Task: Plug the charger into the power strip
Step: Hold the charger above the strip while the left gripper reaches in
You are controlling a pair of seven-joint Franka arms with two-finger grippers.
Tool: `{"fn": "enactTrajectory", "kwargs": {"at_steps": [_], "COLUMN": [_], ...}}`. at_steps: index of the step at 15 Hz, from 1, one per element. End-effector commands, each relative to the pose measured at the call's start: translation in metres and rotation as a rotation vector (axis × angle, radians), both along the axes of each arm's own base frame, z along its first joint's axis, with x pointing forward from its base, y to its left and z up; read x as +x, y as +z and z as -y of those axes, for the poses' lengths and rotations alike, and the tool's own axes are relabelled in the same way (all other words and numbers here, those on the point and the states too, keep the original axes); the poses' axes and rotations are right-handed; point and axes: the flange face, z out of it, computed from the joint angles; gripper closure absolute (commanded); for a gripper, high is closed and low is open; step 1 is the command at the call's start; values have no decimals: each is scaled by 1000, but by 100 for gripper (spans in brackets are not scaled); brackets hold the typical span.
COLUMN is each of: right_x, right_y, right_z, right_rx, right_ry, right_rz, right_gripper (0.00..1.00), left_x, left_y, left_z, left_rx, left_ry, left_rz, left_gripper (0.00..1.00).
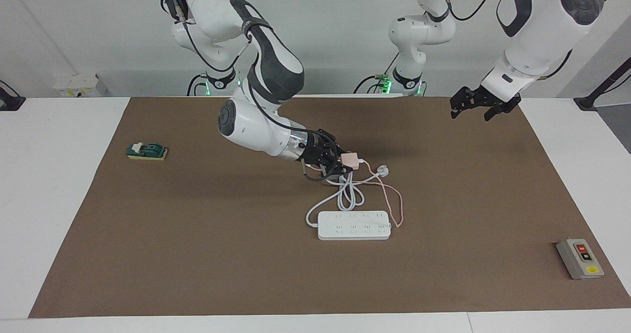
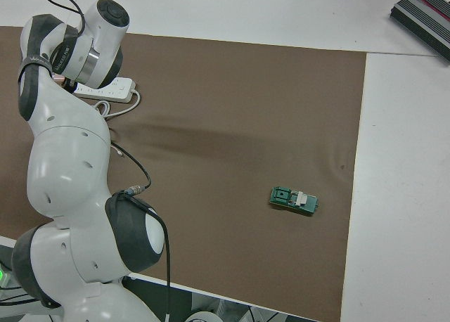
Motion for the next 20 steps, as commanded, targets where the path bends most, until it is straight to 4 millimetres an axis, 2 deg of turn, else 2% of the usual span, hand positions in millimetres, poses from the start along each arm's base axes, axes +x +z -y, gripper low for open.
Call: {"fn": "enactTrajectory", "kwargs": {"at_steps": [1, 3, 5, 6, 8, 9, 11, 13, 16, 18, 20], "right_x": [0, 0, 0, 0, 0, 0, 0, 0, 0, 0, 0], "right_y": [0, 0, 1, 0, 0, 0, 0, 0, 0, 0, 0], "right_z": [1, 2, 1, 1, 2, 2, 2, 2, 3, 3, 3], "right_rx": [19, 18, 19, 18, 17, 17, 16, 17, 17, 17, 16], "right_ry": [-24, -24, -22, -23, -24, -24, -24, -23, -25, -25, -24], "right_rz": [-19, -19, -18, -18, -18, -18, -17, -19, -19, -19, -18], "right_gripper": [100, 100, 100, 100, 100, 100, 100, 100, 100, 100, 100], "left_x": [0, 4, 3, 3, 14, 23, 30, 33, 27, 16, 15], "left_y": [-15, -28, -49, -56, -73, -92, -122, -149, -164, -176, -182], "left_z": [3, -4, -15, -16, -14, -9, 17, 23, 37, 49, 63], "left_rx": [-205, -310, -457, -563, -618, -626, -648, -696, -753, -818, -876], "left_ry": [64, 131, 228, 241, 237, 251, 206, 188, 207, 245, 238], "left_rz": [-9, -23, -50, -40, 25, 21, -1, -4, -39, -80, -62], "left_gripper": [0, 0, 0, 0, 0, 0, 0, 0, 0, 0, 0]}}
